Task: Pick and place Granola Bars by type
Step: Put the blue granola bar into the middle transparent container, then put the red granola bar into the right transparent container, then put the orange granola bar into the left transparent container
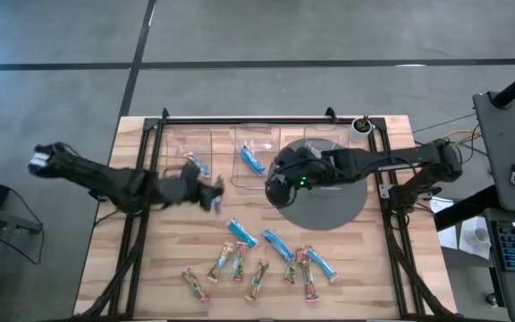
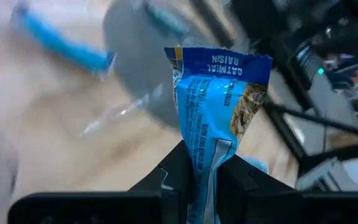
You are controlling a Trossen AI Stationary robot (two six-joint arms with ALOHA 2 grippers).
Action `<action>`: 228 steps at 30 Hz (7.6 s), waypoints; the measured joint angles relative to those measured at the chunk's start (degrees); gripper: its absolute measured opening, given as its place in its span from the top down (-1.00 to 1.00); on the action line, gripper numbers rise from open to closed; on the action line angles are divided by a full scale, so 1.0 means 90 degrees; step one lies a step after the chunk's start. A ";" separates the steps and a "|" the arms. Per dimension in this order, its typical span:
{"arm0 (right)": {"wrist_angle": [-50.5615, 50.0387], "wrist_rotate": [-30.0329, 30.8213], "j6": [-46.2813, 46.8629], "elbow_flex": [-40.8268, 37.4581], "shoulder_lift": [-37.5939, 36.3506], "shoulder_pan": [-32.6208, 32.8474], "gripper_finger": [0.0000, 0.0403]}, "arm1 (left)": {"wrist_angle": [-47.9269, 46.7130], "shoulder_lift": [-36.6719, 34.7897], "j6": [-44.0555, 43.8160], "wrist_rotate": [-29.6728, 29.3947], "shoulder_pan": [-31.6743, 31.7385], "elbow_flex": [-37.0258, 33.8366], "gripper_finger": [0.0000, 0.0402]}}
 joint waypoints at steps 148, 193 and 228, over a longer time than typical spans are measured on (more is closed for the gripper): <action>-0.5439 0.1804 0.5631 -0.0359 -0.0800 -0.0111 0.86 | -0.1039 0.0095 0.1479 0.0545 -0.0339 -0.0435 0.23; -0.1188 -0.0603 -0.0748 -0.2468 -0.1063 0.0836 -0.18 | -0.0677 0.0095 -0.0169 0.0003 -0.0337 -0.0432 0.23; -0.0958 -0.1373 0.0694 -0.1676 0.0691 0.1635 -0.13 | -0.1534 -0.0052 0.0409 0.2185 -0.0928 -0.0212 0.23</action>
